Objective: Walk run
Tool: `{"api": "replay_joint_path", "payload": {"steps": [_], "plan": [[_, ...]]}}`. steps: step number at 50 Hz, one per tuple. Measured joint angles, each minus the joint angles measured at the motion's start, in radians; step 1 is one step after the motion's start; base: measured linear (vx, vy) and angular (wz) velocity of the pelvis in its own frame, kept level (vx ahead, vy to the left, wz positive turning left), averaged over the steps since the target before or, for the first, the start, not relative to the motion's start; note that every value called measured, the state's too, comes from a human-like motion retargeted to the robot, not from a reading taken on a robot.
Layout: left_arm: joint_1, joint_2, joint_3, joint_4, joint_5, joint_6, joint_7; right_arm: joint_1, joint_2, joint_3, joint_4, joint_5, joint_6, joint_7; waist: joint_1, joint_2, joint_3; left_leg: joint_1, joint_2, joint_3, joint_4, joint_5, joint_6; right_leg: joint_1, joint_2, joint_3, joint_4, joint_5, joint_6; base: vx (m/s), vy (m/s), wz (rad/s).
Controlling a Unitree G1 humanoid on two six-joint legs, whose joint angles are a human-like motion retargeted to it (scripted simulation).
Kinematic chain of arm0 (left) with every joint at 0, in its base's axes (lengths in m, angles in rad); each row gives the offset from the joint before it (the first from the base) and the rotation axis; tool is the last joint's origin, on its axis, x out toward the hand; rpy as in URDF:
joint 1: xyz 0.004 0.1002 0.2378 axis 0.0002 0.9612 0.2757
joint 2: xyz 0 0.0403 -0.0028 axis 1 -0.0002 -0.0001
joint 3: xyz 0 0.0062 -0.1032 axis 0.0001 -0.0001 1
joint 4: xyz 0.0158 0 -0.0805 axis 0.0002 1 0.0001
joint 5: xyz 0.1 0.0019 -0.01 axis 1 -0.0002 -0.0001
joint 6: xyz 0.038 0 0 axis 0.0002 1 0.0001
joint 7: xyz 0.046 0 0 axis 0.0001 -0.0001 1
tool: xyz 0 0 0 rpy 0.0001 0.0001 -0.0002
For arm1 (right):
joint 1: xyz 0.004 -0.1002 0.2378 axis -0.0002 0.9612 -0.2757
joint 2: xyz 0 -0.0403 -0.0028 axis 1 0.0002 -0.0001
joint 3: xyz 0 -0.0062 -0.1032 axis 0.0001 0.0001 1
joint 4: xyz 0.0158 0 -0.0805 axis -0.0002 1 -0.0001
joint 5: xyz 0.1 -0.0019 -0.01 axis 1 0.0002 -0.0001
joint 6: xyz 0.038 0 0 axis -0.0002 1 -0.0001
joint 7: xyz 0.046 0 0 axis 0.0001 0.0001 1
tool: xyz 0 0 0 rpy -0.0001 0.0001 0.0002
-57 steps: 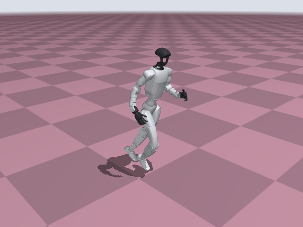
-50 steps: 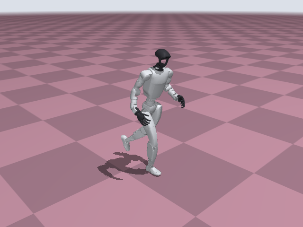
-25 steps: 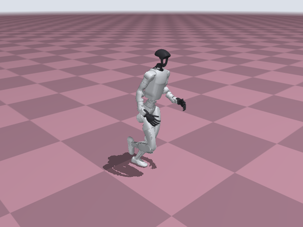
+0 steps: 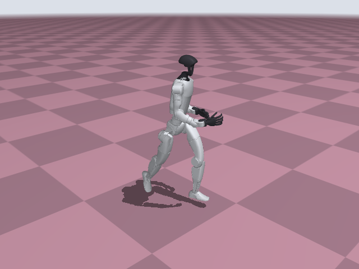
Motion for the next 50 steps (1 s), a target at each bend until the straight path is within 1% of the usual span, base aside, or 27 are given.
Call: {"api": "replay_joint_path", "payload": {"steps": [3,5,7,8,10,11,12,13,15,17,20,23,25,26,27,28,31,33,35,37,40,42,43,45,46,48,50], "plan": [[-0.171,0.059,-0.043,0.009,0.006,-0.003,-0.005,0.015,0.043,-0.100,0.028,0.067,-0.028,0.045,0.019,0.122,0.067,0.067,0.063,-0.153,-0.252,-0.053,-0.080,0.086,0.117,-0.091,0.258,-0.064,-0.194,2.49,-0.27,0.60],[-0.303,0.092,-0.084,0.022,0.035,0.004,0.016,0.035,0.051,-0.179,0.093,0.050,-0.046,0.095,0.008,0.228,0.156,0.130,0.050,-0.246,-0.199,0.011,-0.019,0.061,0.194,-0.069,0.632,-0.090,-0.198,2.35,-0.25,1.14],[-0.399,0.090,-0.120,0.051,0.014,0.036,0.016,0.124,0.021,-0.233,0.181,-0.058,-0.090,0.066,-0.064,0.258,0.178,0.140,0.058,-0.279,0.168,-0.156,0.104,-0.047,0.078,-0.192,1.094,-0.230,-0.258,3.25,0.01,0.31],[-0.429,0.055,-0.145,0.083,-0.027,0.075,0.015,0.212,-0.008,-0.227,0.236,-0.127,-0.110,0.023,-0.067,0.198,0.172,0.144,0.062,-0.192,0.285,-0.262,0.104,-0.178,-0.044,-0.123,1.356,-0.338,-0.284,3.60,0.27,-0.53],[-0.432,-0.023,-0.165,0.112,-0.140,0.117,-0.040,0.401,-0.010,-0.223,0.345,-0.149,-0.111,0.030,-0.241,0.174,0.025,0.302,-0.062,-0.192,0.190,-0.342,0.178,-0.486,-0.178,-0.130,1.666,-0.501,-0.294,3.63,0.35,0.67],[-0.438,-0.047,-0.149,0.091,-0.178,0.139,-0.062,0.462,-0.021,-0.231,0.384,-0.131,-0.126,0.063,-0.351,0.144,-0.069,0.343,-0.110,-0.185,0.099,-0.319,0.164,-0.680,-0.229,-0.105,1.695,-0.566,-0.294,2.57,0.01,1.37],[-0.447,-0.053,-0.138,0.061,-0.210,0.159,-0.079,0.514,-0.036,-0.245,0.411,-0.114,-0.147,0.084,-0.452,0.129,-0.128,0.408,-0.151,-0.189,0.001,-0.263,0.150,-0.840,-0.256,-0.090,1.685,-0.618,-0.288,2.31,-0.47,1.13],[-0.462,-0.024,-0.137,0.014,-0.232,0.174,-0.087,0.547,-0.058,-0.269,0.413,-0.101,-0.179,0.082,-0.534,0.145,-0.120,0.523,-0.177,-0.218,-0.110,-0.142,0.136,-0.931,-0.237,-0.094,1.601,-0.644,-0.270,2.75,-0.61,1.49],[-0.482,0.009,-0.140,-0.069,-0.248,0.209,-0.107,0.604,-0.099,-0.325,0.390,-0.089,-0.233,0.063,-0.665,0.191,-0.084,0.740,-0.143,-0.285,-0.257,0.215,0.082,-1.032,-0.265,-0.105,1.359,-0.679,-0.166,2.51,-0.53,1.82],[-0.466,0.003,-0.147,-0.129,-0.272,0.237,-0.134,0.663,-0.140,-0.354,0.362,-0.105,-0.238,0.048,-0.760,0.216,-0.055,0.873,-0.041,-0.190,-0.328,0.582,0.023,-1.041,-0.236,-0.087,0.974,-0.668,-0.075,2.79,-0.68,1.52],[-0.424,0.018,-0.111,-0.240,-0.319,0.274,-0.216,0.682,-0.182,-0.379,0.296,-0.134,-0.219,0.049,-0.826,0.153,-0.023,1.009,-0.093,-0.153,-0.251,0.682,0.070,-0.960,-0.237,-0.002,0.363,-0.722,-0.001,2.21,-0.65,0.36],[-0.369,0.078,-0.054,-0.302,-0.273,0.263,-0.208,0.566,-0.165,-0.375,0.246,-0.147,-0.226,-0.010,-0.758,0.047,0.040,1.092,-0.158,0.032,-0.039,0.643,0.138,-0.894,-0.208,0.164,0.137,-0.788,0.063,2.12,-0.48,-1.03],[-0.343,0.072,-0.052,-0.255,-0.219,0.233,-0.181,0.466,-0.165,-0.359,0.213,-0.163,-0.226,-0.045,-0.671,0.003,0.119,1.099,-0.173,0.091,0.232,0.573,0.158,-0.804,-0.213,0.210,0.160,-0.715,0.051,2.78,-0.31,-1.52],[-0.304,0.043,-0.044,-0.211,-0.190,0.217,-0.191,0.428,-0.167,-0.340,0.205,-0.182,-0.222,-0.051,-0.581,-0.035,0.117,1.077,-0.206,0.186,0.336,0.548,0.207,-0.799,-0.176,0.292,0.292,-0.691,-0.093,3.35,-0.31,-2.11],[-0.250,0.024,-0.037,-0.157,-0.150,0.194,-0.189,0.401,-0.149,-0.313,0.208,-0.202,-0.218,-0.059,-0.522,-0.038,0.109,1.038,-0.188,0.234,0.469,0.495,0.240,-0.787,-0.155,0.318,0.435,-0.711,-0.181,4.00,-0.62,-1.35],[-0.168,0.024,-0.030,-0.079,-0.088,0.159,-0.164,0.394,-0.094,-0.274,0.235,-0.222,-0.219,-0.070,-0.523,0.029,0.087,0.966,-0.066,0.188,0.660,0.387,0.242,-0.762,-0.162,0.232,0.598,-0.818,-0.161,3.91,-0.52,-0.43],[-0.028,-0.015,-0.095,0.106,-0.022,0.153,-0.126,0.313,0.007,-0.171,0.244,-0.150,-0.179,-0.044,-0.327,0.010,-0.031,0.561,-0.082,0.172,0.846,0.222,0.213,-0.501,-0.121,0.262,0.448,-0.876,-0.126,3.54,-0.05,-0.05],[-0.015,0.001,-0.077,0.148,-0.043,0.126,-0.148,0.245,0.030,-0.116,0.164,-0.090,-0.118,-0.016,-0.271,0.050,-0.048,0.354,-0.082,0.063,0.738,0.124,0.163,-0.304,-0.048,0.104,0.273,-0.710,-0.131,1.70,-0.17,1.17],[0.010,0.059,-0.051,0.123,-0.042,0.092,-0.119,0.184,0.020,-0.086,0.074,-0.051,-0.072,0.019,-0.191,0.054,-0.027,0.260,-0.082,0.048,0.456,0.081,0.124,-0.124,-0.009,0.042,0.125,-0.360,-0.064,2.23,-0.40,-0.13],[0.017,0.089,-0.010,0.108,-0.032,0.079,-0.103,0.127,0.006,-0.065,0.006,0.005,-0.046,0.029,-0.083,0.051,0.006,0.225,-0.056,0.012,0.110,0.067,0.038,-0.003,0.006,-0.020,0.069,-0.084,-0.017,2.51,-0.53,-1.26],[-0.078,0.098,0.025,0.101,-0.051,0.081,-0.091,0.038,-0.043,-0.094,-0.081,0.028,0.000,0.069,0.002,0.120,0.072,0.217,0.001,-0.129,-0.318,0.017,-0.047,0.117,0.112,-0.020,0.159,-0.042,-0.124,1.50,-0.48,-0.40],[-0.176,0.081,0.019,0.093,-0.024,0.084,-0.055,0.020,-0.054,-0.188,-0.072,-0.060,-0.008,0.052,0.012,0.211,0.128,0.212,0.049,-0.246,-0.359,-0.033,-0.079,0.171,0.122,-0.184,0.342,-0.062,-0.217,2.16,-0.38,0.70],[-0.210,0.067,0.029,0.084,0.007,0.087,-0.039,0.024,-0.051,-0.216,-0.056,-0.105,-0.039,0.027,0.009,0.246,0.169,0.222,0.062,-0.275,-0.314,-0.021,-0.067,0.164,0.142,-0.150,0.493,-0.079,-0.221,2.46,-0.41,0.70],[-0.221,0.042,0.053,0.074,0.070,0.106,0.027,0.060,-0.031,-0.237,0.032,-0.242,-0.139,-0.080,-0.065,0.258,0.202,0.215,0.001,-0.278,0.025,-0.036,0.127,0.052,0.135,-0.141,0.852,-0.124,-0.224,2.67,-0.29,0.27],[-0.210,0.032,0.059,0.115,0.072,0.123,0.057,0.106,-0.013,-0.204,0.125,-0.342,-0.181,-0.196,-0.076,0.203,0.188,0.193,0.041,-0.218,0.162,-0.107,0.078,-0.068,0.060,-0.071,1.062,-0.185,-0.234,3.40,-0.03,-0.97],[-0.168,0.029,0.035,0.181,-0.007,0.152,0.007,0.246,0.028,-0.138,0.276,-0.427,-0.218,-0.309,-0.183,0.168,0.065,0.294,0.019,-0.187,0.210,-0.237,0.074,-0.353,0.027,-0.016,1.294,-0.289,-0.195,3.90,0.08,-0.27],[-0.123,0.020,0.025,0.150,-0.107,0.191,-0.103,0.358,0.033,-0.095,0.352,-0.389,-0.232,-0.232,-0.353,0.122,-0.069,0.404,-0.090,-0.159,0.116,-0.263,0.099,-0.650,-0.066,0.042,1.340,-0.437,-0.114,3.04,-0.04,0.87]]}}
